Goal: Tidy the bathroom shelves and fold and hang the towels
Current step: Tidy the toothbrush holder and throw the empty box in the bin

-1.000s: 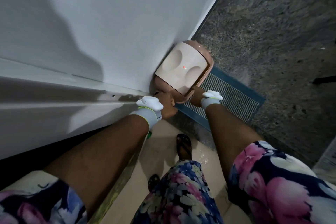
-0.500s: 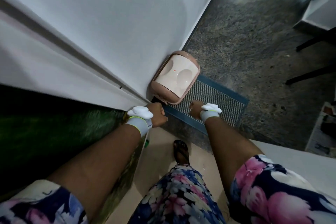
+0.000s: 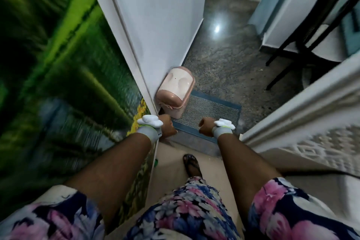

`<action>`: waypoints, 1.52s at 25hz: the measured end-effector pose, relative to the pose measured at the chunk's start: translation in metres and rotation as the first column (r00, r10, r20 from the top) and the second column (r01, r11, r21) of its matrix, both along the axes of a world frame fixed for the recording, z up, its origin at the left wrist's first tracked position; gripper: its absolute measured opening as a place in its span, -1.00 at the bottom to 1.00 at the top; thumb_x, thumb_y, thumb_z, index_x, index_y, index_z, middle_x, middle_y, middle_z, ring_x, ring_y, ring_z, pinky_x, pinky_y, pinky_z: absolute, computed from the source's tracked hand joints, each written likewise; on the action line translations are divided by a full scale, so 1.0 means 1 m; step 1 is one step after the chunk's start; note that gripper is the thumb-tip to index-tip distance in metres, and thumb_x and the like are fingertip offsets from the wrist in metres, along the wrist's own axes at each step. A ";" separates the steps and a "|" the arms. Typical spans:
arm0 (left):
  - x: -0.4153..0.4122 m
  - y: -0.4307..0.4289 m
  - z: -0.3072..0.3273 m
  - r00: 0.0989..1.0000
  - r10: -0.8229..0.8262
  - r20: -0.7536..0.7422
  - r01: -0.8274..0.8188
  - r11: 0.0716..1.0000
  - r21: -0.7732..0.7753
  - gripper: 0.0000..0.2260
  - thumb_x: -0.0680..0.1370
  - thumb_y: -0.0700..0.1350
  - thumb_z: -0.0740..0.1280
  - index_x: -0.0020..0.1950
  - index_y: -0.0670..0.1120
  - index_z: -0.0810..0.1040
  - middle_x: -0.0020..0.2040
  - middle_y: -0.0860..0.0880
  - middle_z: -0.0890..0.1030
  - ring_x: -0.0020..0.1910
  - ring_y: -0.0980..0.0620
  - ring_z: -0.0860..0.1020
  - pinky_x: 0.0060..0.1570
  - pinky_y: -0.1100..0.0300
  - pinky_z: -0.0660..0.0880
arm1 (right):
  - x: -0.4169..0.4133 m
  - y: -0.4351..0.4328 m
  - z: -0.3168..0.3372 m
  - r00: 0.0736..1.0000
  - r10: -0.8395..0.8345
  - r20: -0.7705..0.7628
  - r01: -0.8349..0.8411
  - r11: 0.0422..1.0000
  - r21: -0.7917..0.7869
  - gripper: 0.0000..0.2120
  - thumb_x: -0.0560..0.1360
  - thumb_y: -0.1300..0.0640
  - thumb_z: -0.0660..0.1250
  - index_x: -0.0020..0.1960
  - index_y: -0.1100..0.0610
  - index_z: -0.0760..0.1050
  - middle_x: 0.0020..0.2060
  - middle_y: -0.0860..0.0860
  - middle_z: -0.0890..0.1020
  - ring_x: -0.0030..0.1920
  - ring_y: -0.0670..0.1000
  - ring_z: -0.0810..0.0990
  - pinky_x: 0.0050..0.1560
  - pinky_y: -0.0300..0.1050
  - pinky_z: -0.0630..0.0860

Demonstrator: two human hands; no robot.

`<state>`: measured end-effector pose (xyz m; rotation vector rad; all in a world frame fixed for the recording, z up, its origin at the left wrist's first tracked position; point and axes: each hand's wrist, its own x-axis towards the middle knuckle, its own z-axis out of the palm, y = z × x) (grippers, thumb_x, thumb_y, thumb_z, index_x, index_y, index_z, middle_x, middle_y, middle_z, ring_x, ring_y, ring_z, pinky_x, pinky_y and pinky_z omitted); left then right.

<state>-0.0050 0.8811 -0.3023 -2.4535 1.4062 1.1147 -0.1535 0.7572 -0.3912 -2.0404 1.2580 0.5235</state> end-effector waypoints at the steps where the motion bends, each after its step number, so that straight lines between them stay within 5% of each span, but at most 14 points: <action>1: -0.014 0.014 0.006 0.999 -0.031 0.017 0.031 0.999 -0.005 -0.80 0.52 0.01 0.35 -0.07 -0.12 0.56 -0.07 -0.09 0.58 -0.09 -0.03 0.54 -0.15 0.22 0.39 | -0.014 0.019 0.006 1.000 -0.014 0.017 0.014 1.000 -0.014 -0.71 0.44 0.22 0.36 0.14 0.24 0.55 0.11 0.19 0.62 0.12 0.17 0.59 0.10 -0.05 0.54; 6: -0.100 0.072 0.014 0.975 -0.223 -0.013 0.223 0.975 0.014 -0.68 0.40 0.13 0.41 -0.18 -0.14 0.60 -0.14 -0.15 0.62 -0.15 -0.11 0.57 -0.09 0.03 0.51 | -0.119 0.107 0.044 0.990 -0.127 0.060 0.125 0.992 0.037 -0.70 0.46 0.19 0.40 0.16 0.28 0.54 0.13 0.21 0.61 0.09 0.15 0.59 0.05 -0.07 0.51; 10: -0.172 0.079 0.024 0.936 -0.351 -0.029 0.351 0.936 0.009 -0.50 0.44 0.18 0.30 0.06 -0.25 0.60 0.10 -0.16 0.62 0.09 -0.14 0.56 0.19 0.04 0.48 | -0.211 0.134 0.073 0.957 -0.285 0.048 0.286 0.958 -0.020 -0.74 0.47 0.13 0.37 0.10 0.25 0.61 0.05 0.20 0.66 -0.11 0.06 0.60 -0.15 -0.19 0.52; 15: -0.263 0.094 0.050 0.891 -0.446 -0.082 0.435 0.892 -0.124 -0.70 0.50 0.01 0.38 -0.01 -0.24 0.65 -0.01 -0.16 0.67 0.03 -0.15 0.62 0.03 0.06 0.53 | -0.319 0.179 0.099 0.883 -0.466 0.052 0.468 0.882 -0.058 -0.65 0.52 0.11 0.31 0.26 0.23 0.49 0.23 0.19 0.56 0.12 0.10 0.57 0.21 0.00 0.46; 20: -0.382 0.126 0.083 0.849 -0.468 -0.244 0.419 0.879 -0.228 -0.81 0.50 -0.12 0.38 -0.27 -0.16 0.52 -0.31 -0.12 0.54 -0.31 -0.06 0.48 -0.23 0.14 0.45 | -0.434 0.254 0.119 0.792 -0.597 0.129 0.601 0.799 0.012 -0.89 0.48 0.15 0.36 -0.08 0.20 0.54 -0.21 0.11 0.59 -0.26 0.08 0.56 -0.43 -0.22 0.48; 22: -0.444 0.143 0.092 0.823 -0.511 -0.247 0.440 0.849 -0.291 -0.74 0.47 -0.14 0.42 -0.38 -0.07 0.45 -0.39 -0.07 0.51 -0.43 -0.02 0.45 -0.31 0.19 0.38 | -0.496 0.292 0.134 0.690 -0.708 0.152 0.709 0.703 0.058 -0.89 0.49 0.15 0.34 -0.03 0.17 0.49 -0.17 0.13 0.59 -0.24 0.11 0.60 -0.39 -0.16 0.49; 26: -0.585 0.192 0.118 0.658 -0.732 -0.175 0.656 0.672 -0.343 -0.79 0.44 -0.14 0.47 -0.33 -0.06 0.49 -0.25 -0.11 0.60 -0.44 0.13 0.50 -0.32 0.17 0.44 | -0.637 0.372 0.167 0.442 -0.875 0.195 0.886 0.460 0.056 -0.89 0.52 0.13 0.32 -0.01 0.16 0.48 -0.13 0.09 0.57 -0.29 0.06 0.61 -0.27 -0.03 0.55; 28: -0.652 0.218 0.145 0.547 -0.826 -0.131 0.732 0.549 -0.403 -0.89 0.44 -0.09 0.47 -0.16 -0.10 0.60 -0.19 -0.10 0.62 -0.44 0.08 0.49 -0.31 0.21 0.46 | -0.702 0.412 0.186 0.344 -0.918 0.199 0.939 0.336 -0.073 -0.77 0.51 0.11 0.33 0.07 0.24 0.56 0.01 0.15 0.63 -0.07 0.14 0.64 -0.04 -0.07 0.57; 30: -0.708 0.239 0.181 0.428 -0.903 -0.042 0.788 0.396 -0.472 -0.82 0.44 -0.09 0.45 -0.02 -0.15 0.64 -0.14 -0.08 0.63 -0.34 0.05 0.55 -0.28 0.26 0.44 | -0.745 0.451 0.210 0.217 -0.937 0.275 0.975 0.196 -0.102 -0.68 0.51 0.12 0.33 0.20 0.27 0.52 0.16 0.16 0.59 0.10 0.14 0.58 -0.19 -0.26 0.50; 33: -0.752 0.250 0.214 0.322 -0.946 0.034 0.829 0.265 -0.493 -0.79 0.45 -0.07 0.45 0.01 -0.15 0.65 0.00 -0.09 0.68 0.01 -0.07 0.62 -0.05 0.21 0.48 | -0.768 0.475 0.235 0.145 -0.929 0.341 0.988 0.116 -0.106 -0.73 0.50 0.08 0.34 0.12 0.24 0.54 0.06 0.17 0.62 -0.04 0.16 0.64 -0.40 -0.21 0.42; 35: -0.778 0.265 0.227 0.198 -0.976 0.087 0.867 0.133 -0.480 -0.79 0.45 -0.05 0.45 0.02 -0.12 0.64 0.05 -0.09 0.67 0.07 -0.07 0.61 0.04 0.18 0.49 | -0.777 0.501 0.254 0.055 -0.905 0.422 0.994 0.008 -0.113 -0.87 0.50 0.13 0.34 -0.01 0.18 0.52 -0.12 0.15 0.62 -0.29 0.12 0.62 -0.47 -0.20 0.44; 38: -0.811 0.286 0.249 0.004 -0.989 0.148 0.886 -0.064 -0.458 -0.75 0.45 -0.03 0.46 0.06 -0.12 0.63 0.07 -0.10 0.66 0.08 -0.08 0.60 0.12 0.11 0.52 | -0.792 0.543 0.280 -0.080 -0.868 0.491 0.974 -0.172 -0.146 -0.96 0.50 0.21 0.32 -0.06 0.17 0.52 -0.20 0.16 0.59 -0.41 0.02 0.57 -0.52 -0.19 0.45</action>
